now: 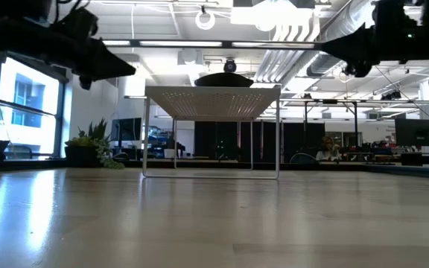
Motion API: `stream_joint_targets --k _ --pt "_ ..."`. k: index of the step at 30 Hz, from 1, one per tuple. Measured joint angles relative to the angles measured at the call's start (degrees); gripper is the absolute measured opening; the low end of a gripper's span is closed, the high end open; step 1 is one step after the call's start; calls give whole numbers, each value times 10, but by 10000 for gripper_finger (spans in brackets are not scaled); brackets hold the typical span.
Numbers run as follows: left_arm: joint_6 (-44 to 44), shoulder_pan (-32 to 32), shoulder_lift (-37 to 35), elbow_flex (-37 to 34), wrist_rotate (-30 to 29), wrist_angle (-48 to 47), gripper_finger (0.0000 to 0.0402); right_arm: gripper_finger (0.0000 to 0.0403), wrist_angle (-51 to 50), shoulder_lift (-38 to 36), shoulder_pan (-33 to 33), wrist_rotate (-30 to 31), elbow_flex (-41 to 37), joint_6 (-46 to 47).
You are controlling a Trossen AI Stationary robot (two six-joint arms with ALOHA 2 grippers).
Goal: Pick & Place Mini shaped plates
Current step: Return to home position
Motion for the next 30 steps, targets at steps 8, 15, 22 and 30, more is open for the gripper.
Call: stream_joint_targets --k 8,15,22,30 --pt "23 0 -179 -61 0 -93 1 12 5 -145 0 6 -77 16" --pt "37 0 -333 -92 1 -204 1 12 -85 -234 0 4 -84 26" --pt "48 21 -369 -113 5 -197 1 12 -124 -244 0 14 -84 16" --pt "41 88 -357 -128 75 -172 1 12 -157 -242 0 22 -84 1"
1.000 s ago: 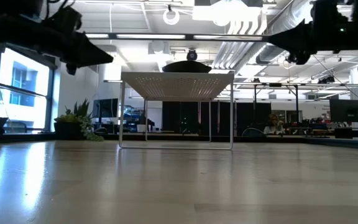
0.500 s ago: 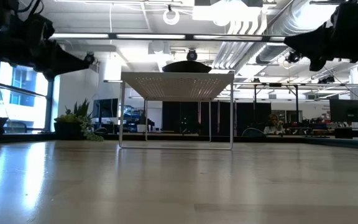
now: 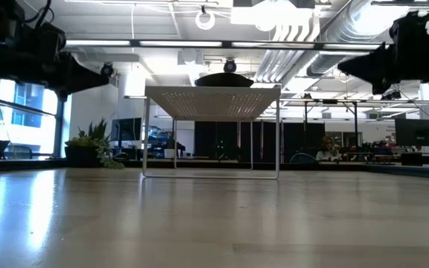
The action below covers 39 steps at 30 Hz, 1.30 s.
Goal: Pick & Place Mini shaped plates
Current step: Return to home position
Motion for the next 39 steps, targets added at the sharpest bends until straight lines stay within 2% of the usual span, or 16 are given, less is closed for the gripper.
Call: stream_joint_targets --k 10,39 --pt "-25 13 39 -1 3 4 1 12 -57 5 0 45 0 15" --pt "-24 13 41 -2 3 5 1 12 -54 5 0 44 0 21"
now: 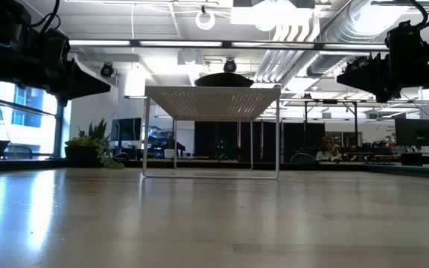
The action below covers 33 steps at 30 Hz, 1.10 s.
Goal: Pick & Place Mini shaped plates
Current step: Return to home position
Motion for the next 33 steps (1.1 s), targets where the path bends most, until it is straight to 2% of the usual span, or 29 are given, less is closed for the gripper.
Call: stream_joint_targets --k 33 --pt "0 0 0 12 -1 -12 1 12 1 0 0 0 0 0"
